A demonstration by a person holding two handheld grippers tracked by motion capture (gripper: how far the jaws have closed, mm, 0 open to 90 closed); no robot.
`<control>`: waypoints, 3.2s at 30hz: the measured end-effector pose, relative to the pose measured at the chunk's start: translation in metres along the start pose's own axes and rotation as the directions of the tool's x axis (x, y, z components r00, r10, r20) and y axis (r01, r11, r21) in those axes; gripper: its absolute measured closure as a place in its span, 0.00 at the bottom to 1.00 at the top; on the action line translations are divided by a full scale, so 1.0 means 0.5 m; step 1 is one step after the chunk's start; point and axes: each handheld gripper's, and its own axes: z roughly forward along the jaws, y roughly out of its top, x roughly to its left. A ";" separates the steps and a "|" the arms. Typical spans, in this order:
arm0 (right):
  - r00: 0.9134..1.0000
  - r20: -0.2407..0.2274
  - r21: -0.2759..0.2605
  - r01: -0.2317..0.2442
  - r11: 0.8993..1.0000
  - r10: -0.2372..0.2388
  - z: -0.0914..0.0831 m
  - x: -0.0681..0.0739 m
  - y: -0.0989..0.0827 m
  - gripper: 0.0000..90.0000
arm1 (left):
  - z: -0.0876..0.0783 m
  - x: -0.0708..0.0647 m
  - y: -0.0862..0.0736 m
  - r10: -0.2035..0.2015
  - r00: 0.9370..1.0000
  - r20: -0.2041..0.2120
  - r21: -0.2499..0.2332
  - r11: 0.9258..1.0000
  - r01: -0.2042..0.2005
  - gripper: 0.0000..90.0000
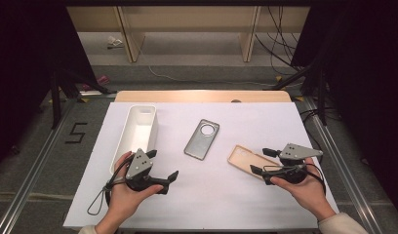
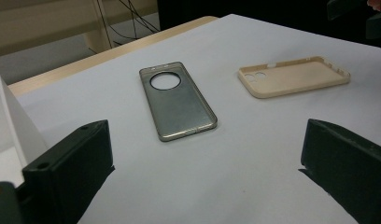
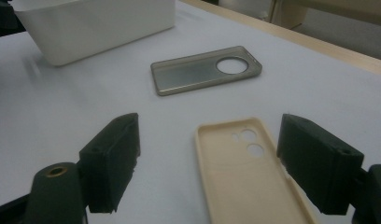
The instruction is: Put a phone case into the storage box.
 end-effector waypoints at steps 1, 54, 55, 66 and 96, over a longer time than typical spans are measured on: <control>1.000 0.000 0.000 0.000 1.000 0.000 0.000 0.000 0.000 0.25 | 0.000 -0.001 0.000 -0.003 1.000 0.000 0.000 1.000 0.003 0.02; 0.987 -0.102 0.315 0.150 0.937 -0.123 0.385 0.060 0.120 1.00 | 0.007 -0.009 -0.004 0.006 1.000 0.027 0.015 1.000 -0.006 0.05; 0.986 -0.104 0.323 0.155 0.934 -0.128 0.389 0.060 0.119 1.00 | 0.007 -0.009 -0.004 0.003 1.000 0.027 0.016 1.000 -0.003 0.05; 0.982 -0.117 0.382 0.180 0.907 -0.146 0.418 0.073 0.113 1.00 | 0.005 -0.009 -0.005 0.006 1.000 0.030 0.014 1.000 -0.007 0.05; 0.977 -0.106 0.461 0.213 0.861 -0.185 0.366 0.032 0.109 1.00 | 0.006 -0.011 -0.006 0.006 0.999 0.034 0.017 1.000 -0.006 0.05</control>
